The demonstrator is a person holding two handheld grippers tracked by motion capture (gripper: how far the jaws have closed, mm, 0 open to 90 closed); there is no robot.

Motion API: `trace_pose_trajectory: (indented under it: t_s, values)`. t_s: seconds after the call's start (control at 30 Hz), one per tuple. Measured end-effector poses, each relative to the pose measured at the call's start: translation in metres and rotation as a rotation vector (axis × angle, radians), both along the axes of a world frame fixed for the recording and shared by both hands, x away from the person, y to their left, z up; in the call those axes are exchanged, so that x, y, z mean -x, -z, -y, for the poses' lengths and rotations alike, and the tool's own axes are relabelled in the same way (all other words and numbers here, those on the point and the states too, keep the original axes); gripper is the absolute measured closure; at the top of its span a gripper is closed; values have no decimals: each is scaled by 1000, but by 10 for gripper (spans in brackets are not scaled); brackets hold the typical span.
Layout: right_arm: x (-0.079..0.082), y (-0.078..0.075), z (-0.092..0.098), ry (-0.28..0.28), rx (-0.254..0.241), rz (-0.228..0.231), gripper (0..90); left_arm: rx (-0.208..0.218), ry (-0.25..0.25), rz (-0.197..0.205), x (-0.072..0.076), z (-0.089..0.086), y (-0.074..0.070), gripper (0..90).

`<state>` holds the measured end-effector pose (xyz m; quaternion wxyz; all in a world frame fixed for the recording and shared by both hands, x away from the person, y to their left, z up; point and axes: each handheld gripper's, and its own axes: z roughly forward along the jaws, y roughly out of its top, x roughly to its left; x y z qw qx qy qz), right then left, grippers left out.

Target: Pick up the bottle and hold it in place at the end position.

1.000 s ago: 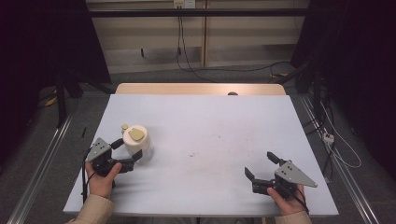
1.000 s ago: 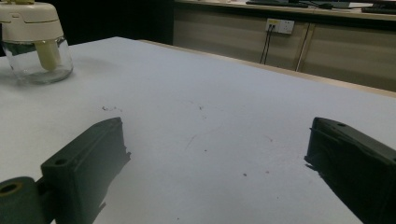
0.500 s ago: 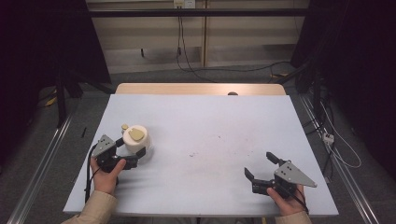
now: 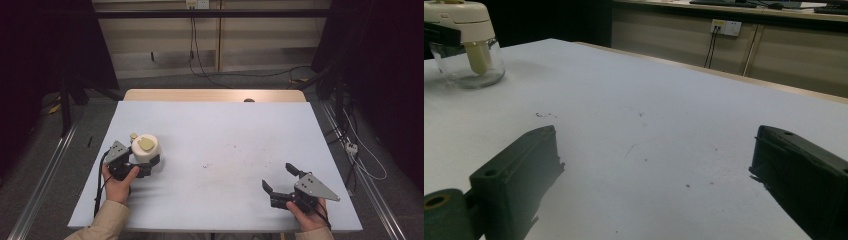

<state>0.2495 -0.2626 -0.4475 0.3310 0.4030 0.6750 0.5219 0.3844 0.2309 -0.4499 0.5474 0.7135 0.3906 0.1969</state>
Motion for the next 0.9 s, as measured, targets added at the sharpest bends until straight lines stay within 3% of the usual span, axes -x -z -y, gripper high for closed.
trace_pose_trajectory:
  t_s: [0.43,0.9]
  values:
    - [0,0,0,1,1,0,46,18,9,19,-5,3,3,31]
    - [0,0,0,1,1,-1,46,-1,3,43,-6,6,3,41]
